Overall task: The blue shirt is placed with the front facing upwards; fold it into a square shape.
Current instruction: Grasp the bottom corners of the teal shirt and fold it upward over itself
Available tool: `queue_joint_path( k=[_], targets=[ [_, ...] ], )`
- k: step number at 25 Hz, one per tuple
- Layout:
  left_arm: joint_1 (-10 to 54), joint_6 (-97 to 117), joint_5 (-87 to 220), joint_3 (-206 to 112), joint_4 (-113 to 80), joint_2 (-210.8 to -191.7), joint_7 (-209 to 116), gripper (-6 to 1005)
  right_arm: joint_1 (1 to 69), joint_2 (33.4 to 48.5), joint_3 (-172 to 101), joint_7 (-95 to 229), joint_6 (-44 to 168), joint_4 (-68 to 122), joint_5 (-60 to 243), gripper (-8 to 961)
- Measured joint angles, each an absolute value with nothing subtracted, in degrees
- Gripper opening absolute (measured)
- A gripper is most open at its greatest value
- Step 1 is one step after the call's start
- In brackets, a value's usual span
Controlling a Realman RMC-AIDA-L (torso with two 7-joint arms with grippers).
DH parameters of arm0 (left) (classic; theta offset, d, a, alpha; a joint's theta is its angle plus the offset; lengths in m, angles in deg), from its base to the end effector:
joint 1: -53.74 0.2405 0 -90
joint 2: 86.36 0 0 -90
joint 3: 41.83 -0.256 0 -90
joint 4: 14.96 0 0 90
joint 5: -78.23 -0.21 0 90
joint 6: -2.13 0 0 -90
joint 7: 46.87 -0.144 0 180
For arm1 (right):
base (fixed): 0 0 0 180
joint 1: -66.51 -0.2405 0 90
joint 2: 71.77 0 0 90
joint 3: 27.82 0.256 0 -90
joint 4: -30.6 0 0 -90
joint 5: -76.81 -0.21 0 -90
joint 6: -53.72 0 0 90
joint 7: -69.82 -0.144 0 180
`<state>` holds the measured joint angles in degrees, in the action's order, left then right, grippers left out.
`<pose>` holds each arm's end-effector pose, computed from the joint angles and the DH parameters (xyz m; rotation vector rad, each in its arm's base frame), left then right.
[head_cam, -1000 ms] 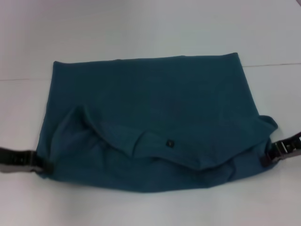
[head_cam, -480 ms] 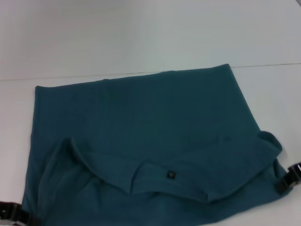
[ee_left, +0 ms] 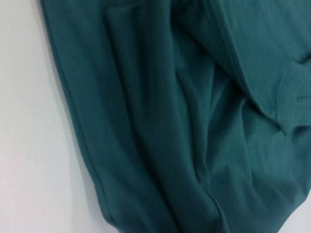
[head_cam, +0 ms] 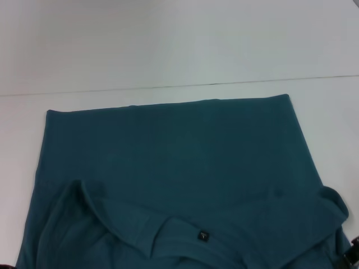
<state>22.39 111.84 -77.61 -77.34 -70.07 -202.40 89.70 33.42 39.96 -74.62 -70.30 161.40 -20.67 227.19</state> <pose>-0.3097 0.2835 0.0592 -2.4052 -1.9474 0.2398 0.3017 0.2999 0.0619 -2.4507 1.8865 -0.3930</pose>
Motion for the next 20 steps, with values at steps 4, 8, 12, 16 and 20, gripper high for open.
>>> queue_joint_path(
  k=[4,8,12,16,20],
  targets=[
    [22.08,112.31,-77.44,-77.18,-70.07,-202.36,88.71,53,33.87,40.32,-73.61,-67.80,163.24,-20.70,225.72,47],
    [19.74,114.53,-76.44,-76.65,-69.02,-201.32,85.48,54,33.32,39.63,-69.93,-63.82,164.46,-20.02,220.83,50],
    [16.30,114.37,-76.28,-74.81,-68.74,-199.58,85.44,54,32.45,37.00,-64.28,-62.59,164.15,-18.98,215.00,52],
    [13.11,112.47,-76.36,-73.42,-67.32,-198.32,86.51,55,31.82,35.37,-59.54,-63.40,161.42,-18.60,213.71,54],
    [10.16,107.91,-76.65,-73.68,-65.08,-197.53,89.70,55,30.80,35.11,-57.22,-65.88,157.37,-18.56,213.69,55]
  ],
)
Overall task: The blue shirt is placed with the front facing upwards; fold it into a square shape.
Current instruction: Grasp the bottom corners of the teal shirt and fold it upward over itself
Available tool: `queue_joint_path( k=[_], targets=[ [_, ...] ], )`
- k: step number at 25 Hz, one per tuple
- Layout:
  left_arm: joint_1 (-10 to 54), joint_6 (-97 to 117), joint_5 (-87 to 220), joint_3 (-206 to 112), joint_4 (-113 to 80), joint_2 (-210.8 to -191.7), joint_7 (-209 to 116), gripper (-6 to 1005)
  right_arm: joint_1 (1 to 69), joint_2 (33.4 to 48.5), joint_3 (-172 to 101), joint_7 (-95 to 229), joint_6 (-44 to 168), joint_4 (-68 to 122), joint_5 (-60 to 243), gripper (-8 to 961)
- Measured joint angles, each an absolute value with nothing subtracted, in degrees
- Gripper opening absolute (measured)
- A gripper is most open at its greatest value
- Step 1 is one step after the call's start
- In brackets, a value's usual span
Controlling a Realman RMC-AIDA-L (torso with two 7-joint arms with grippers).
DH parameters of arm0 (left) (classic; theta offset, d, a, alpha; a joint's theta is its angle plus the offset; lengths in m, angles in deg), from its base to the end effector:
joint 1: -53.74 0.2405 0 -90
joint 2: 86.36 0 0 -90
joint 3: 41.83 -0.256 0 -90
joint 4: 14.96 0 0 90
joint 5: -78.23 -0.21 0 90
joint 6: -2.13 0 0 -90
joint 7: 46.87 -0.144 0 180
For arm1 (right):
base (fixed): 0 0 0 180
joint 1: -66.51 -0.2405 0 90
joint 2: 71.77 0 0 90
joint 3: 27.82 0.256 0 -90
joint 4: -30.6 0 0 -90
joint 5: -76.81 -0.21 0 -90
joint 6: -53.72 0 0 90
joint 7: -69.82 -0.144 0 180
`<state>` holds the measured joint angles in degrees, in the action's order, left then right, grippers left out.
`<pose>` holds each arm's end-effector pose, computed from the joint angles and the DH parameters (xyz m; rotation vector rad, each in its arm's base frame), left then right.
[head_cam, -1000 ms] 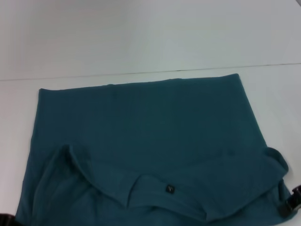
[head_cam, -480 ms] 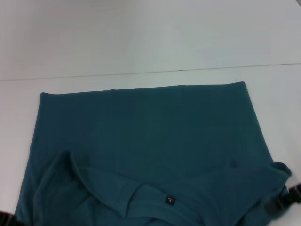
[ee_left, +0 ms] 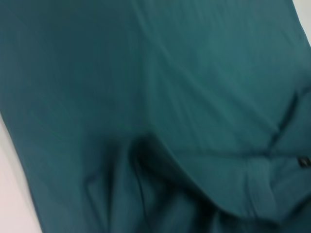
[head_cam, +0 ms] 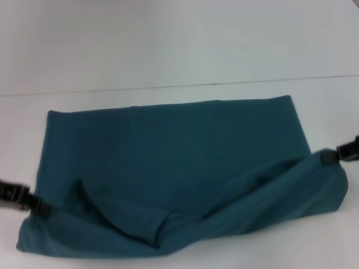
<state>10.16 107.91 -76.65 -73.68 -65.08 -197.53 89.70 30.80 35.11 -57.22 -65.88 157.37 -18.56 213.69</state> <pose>-0.2622 0.3554 0.0849 -2.4718 -1.7096 0.1312 0.2833 0.3464 0.1207 -2.3809 1.7164 0.3226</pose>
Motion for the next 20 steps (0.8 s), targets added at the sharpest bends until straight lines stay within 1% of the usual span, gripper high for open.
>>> queue_joint_path(
  k=[5,10,20],
  targets=[
    [7.70,101.07,-76.82,-74.51,-63.75,-197.37,94.32,56,29.31,35.52,-57.28,-69.25,150.55,-17.74,213.80,58],
    [7.19,92.73,-77.11,-78.51,-63.66,-197.76,100.95,56,27.82,35.97,-57.64,-70.74,144.00,-15.82,213.97,61],
    [5.74,81.83,-77.29,-83.09,-61.54,-199.94,105.29,58,27.54,37.48,-60.16,-73.18,129.90,-14.42,214.44,66]
  ],
)
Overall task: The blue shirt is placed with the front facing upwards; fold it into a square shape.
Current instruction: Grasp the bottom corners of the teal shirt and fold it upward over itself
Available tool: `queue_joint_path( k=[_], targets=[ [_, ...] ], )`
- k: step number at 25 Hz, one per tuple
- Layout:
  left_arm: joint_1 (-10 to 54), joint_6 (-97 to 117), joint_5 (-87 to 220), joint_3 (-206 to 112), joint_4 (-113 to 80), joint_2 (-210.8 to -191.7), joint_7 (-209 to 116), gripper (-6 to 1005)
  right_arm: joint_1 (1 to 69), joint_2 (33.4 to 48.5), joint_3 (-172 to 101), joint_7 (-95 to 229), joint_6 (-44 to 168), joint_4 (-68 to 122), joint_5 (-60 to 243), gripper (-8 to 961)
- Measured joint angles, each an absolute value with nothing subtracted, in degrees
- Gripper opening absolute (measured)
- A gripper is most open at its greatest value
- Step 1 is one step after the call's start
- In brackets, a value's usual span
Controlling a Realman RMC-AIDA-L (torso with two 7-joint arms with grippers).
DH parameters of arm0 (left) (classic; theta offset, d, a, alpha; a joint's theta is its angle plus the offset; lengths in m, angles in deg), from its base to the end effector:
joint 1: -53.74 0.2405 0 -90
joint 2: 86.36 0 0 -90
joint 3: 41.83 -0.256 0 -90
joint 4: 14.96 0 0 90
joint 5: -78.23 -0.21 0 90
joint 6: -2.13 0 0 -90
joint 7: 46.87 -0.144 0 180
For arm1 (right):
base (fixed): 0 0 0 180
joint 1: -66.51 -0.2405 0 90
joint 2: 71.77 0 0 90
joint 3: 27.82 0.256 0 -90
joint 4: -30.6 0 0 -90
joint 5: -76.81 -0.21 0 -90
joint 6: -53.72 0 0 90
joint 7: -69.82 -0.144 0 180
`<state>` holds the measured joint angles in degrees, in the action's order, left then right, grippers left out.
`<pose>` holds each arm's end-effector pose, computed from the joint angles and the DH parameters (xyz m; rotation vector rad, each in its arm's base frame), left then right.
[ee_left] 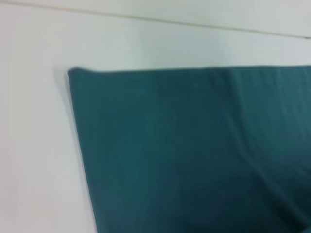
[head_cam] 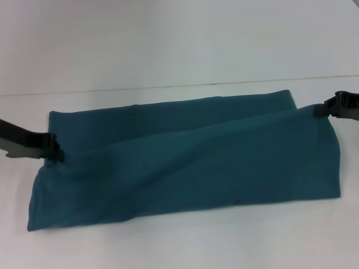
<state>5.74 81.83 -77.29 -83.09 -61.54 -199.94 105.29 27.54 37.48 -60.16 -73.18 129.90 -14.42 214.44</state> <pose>-0.2468 0.4214 0.0572 -2.1182 -1.6268 0.0696 0.2934 0.4084 0.1071 -1.9850 1.6622 0.4013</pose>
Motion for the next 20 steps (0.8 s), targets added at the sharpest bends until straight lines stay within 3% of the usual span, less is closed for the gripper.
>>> queue_joint_path(
  k=[11,15,20],
  targets=[
    [3.56,76.95,-77.46,-83.82,-61.92,-199.74,106.90,59,26.13,39.21,-61.52,-72.97,122.38,-13.96,214.40,71],
    [3.53,71.63,-77.18,-83.84,-61.70,-200.59,106.90,59,25.55,40.22,-63.15,-72.71,118.10,-13.96,214.42,73],
    [3.84,63.42,-77.11,-83.84,-61.53,-203.06,106.43,60,24.79,42.18,-64.76,-72.72,110.13,-13.06,214.17,75]
  ],
)
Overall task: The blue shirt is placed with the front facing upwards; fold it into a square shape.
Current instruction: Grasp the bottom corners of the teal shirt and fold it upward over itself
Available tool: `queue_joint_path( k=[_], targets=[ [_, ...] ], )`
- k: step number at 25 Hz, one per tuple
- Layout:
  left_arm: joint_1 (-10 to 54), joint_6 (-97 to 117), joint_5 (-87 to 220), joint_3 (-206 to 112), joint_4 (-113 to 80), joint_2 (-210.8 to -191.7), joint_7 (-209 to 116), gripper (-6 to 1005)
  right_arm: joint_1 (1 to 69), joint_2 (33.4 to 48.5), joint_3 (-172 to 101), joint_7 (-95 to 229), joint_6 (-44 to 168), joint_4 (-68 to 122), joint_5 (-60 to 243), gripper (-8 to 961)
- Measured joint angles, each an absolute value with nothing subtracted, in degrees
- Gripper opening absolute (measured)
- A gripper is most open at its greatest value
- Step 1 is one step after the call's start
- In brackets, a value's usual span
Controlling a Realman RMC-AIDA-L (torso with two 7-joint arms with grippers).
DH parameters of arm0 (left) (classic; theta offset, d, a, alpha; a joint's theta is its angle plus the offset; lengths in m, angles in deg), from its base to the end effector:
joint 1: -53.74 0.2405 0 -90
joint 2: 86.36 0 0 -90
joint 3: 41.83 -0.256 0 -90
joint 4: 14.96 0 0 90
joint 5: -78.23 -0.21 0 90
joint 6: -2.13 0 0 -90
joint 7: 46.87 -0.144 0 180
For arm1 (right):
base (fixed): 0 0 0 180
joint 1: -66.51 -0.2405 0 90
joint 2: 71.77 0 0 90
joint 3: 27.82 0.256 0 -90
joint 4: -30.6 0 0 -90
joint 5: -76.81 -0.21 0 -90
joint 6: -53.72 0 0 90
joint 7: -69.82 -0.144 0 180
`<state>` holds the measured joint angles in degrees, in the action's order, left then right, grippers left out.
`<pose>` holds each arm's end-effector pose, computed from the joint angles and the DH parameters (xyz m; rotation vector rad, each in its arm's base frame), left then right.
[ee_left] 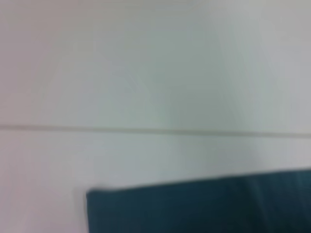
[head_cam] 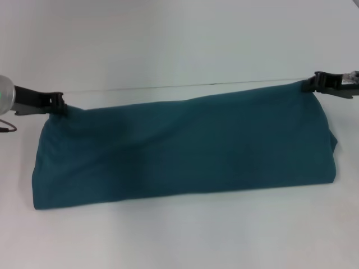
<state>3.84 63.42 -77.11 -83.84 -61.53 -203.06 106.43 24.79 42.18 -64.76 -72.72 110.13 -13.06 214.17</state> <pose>-0.2288 0.4612 0.0525 -1.9764 -1.4261 -0.1257 0.2796 0.4459 0.0816 -1.8516 1.4838 0.4347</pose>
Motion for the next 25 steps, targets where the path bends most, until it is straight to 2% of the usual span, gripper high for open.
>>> queue_joint_path(
  k=[3,8,17,25],
  targets=[
    [3.88,59.25,-77.18,-83.84,-60.77,-204.27,106.29,60,23.76,42.83,-66.66,-72.66,105.19,-10.81,214.25,77],
    [3.49,53.50,-77.46,-85.11,-57.36,-205.03,106.12,61,21.60,42.79,-71.84,-72.60,96.89,-5.59,214.42,79],
    [3.50,50.17,-77.22,-86.00,-55.49,-205.18,106.53,62,19.71,42.91,-75.24,-72.73,89.44,-1.41,214.66,84],
    [3.47,49.94,-77.15,-85.72,-55.59,-205.19,106.70,63,18.52,41.80,-75.18,-72.74,88.09,-1.37,214.71,88]
  ],
)
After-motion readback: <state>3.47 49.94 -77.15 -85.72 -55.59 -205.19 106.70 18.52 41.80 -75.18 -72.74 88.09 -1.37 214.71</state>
